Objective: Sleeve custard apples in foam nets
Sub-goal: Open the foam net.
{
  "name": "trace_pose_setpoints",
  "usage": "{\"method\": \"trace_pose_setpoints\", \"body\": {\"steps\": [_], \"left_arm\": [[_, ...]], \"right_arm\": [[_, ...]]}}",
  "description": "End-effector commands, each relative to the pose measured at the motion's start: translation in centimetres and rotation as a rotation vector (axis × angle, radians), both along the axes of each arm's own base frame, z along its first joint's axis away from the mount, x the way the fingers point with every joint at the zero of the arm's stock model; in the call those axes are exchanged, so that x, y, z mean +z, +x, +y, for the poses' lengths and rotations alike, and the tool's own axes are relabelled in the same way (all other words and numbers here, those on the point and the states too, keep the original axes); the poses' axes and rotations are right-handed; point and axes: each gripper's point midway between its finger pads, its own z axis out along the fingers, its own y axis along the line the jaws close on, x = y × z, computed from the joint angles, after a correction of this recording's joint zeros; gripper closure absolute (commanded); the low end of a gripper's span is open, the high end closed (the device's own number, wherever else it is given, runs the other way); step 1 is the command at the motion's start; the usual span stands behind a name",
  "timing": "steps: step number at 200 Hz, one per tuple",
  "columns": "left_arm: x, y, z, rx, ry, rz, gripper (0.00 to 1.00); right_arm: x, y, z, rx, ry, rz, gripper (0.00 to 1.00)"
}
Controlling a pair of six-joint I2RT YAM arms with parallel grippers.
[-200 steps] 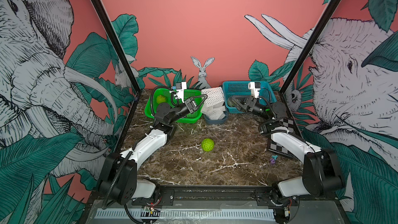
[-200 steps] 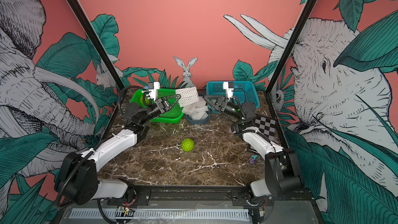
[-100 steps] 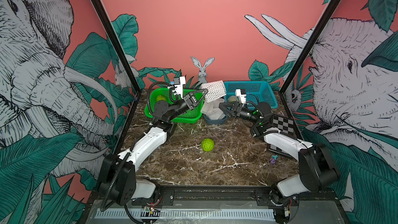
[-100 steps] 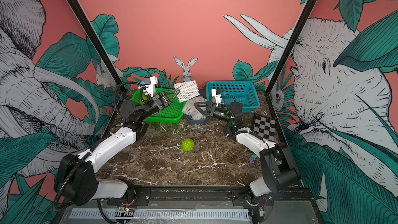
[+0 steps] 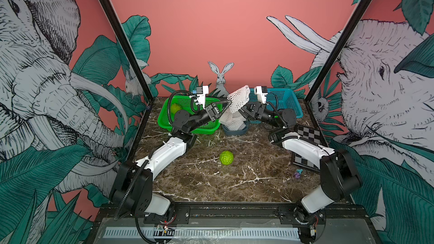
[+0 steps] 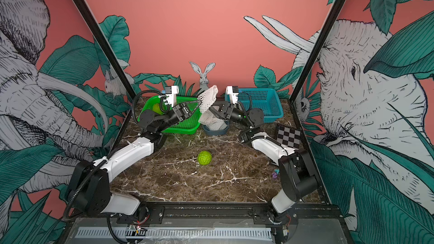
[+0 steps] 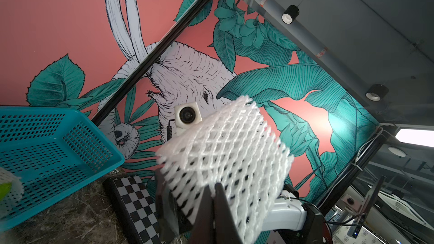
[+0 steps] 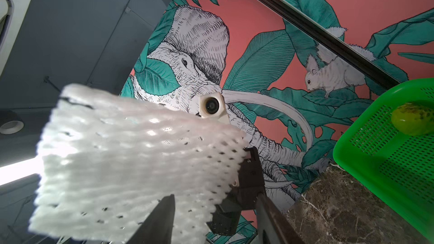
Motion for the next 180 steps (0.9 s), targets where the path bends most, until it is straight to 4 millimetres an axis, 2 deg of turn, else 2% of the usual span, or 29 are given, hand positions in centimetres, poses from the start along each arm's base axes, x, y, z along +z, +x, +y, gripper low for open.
{"method": "trace_pose_setpoints", "body": {"steps": [1,27,91,135,153,180], "left_arm": [[0.3,-1.5,-0.3,-0.056,-0.015,-0.043,1.00],[0.2,-1.6,-0.6,-0.057,-0.013,-0.050,1.00],[-0.8,-1.3,-0.1,0.029,0.052,-0.086,1.00],[-0.9,-1.9,0.2,0.063,0.109,-0.123,1.00],[-1.2,-2.1,0.5,0.082,0.127,-0.127,1.00],[-1.4,-2.4,0.8,0.106,0.153,-0.140,1.00]], "right_arm": [[3.0,-1.3,-0.5,0.031,0.080,-0.048,0.40],[3.0,-1.3,-0.1,0.038,0.073,-0.038,0.36],[2.5,-2.3,0.6,0.056,-0.008,-0.027,0.36],[2.5,-2.5,0.6,0.066,-0.009,-0.025,0.44],[2.3,-2.6,0.7,0.079,-0.015,-0.015,0.50],[2.1,-2.6,0.7,0.094,-0.009,-0.003,0.51]]}}
